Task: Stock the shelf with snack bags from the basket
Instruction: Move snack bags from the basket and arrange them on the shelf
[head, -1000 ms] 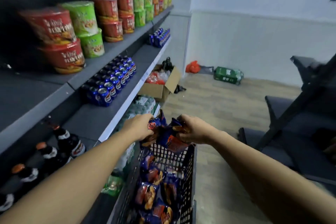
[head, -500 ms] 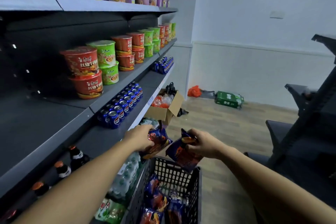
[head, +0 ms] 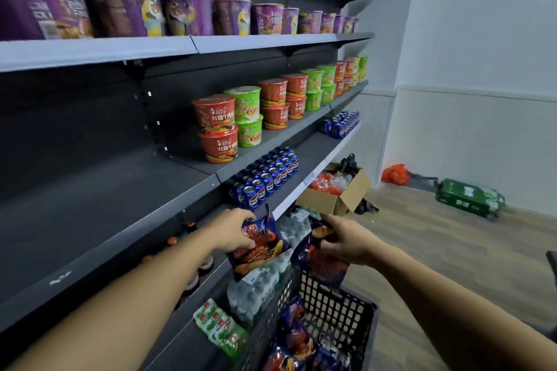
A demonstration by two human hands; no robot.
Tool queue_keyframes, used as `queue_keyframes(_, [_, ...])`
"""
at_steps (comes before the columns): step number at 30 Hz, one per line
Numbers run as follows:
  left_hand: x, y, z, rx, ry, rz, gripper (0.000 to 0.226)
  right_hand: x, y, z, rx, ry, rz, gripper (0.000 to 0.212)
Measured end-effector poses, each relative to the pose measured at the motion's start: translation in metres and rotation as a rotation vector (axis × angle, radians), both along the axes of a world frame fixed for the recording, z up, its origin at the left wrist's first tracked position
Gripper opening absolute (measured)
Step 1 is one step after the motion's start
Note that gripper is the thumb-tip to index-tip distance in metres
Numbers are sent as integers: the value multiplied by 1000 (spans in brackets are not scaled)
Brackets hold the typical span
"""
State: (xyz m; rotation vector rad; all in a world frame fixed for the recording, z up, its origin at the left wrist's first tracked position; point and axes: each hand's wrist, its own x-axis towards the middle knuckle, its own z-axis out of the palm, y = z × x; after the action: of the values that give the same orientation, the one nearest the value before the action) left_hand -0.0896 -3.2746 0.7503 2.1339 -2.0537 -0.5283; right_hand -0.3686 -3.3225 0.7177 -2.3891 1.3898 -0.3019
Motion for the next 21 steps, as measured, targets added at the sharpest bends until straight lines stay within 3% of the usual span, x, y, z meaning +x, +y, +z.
queue_keyframes(3, [24,39,13,-28,-91,101,48,38,4,6,-23,6,119,39])
queue_keyframes(7, [70,106,37,-52,-63,232,45,116,27,26,-66,-8,324,46])
queue_keyframes(10, [111,167,58,-70,-101,370,43,179,56,47,-91,-20,482,36])
queue_keyframes(18, [228,362,97,-77,-167,754,39,349,183,95,-131,-62,820,27])
queue_keyframes(21, [268,431,108,-78,-164,838,47,417,254,120,-141,-60,933,27])
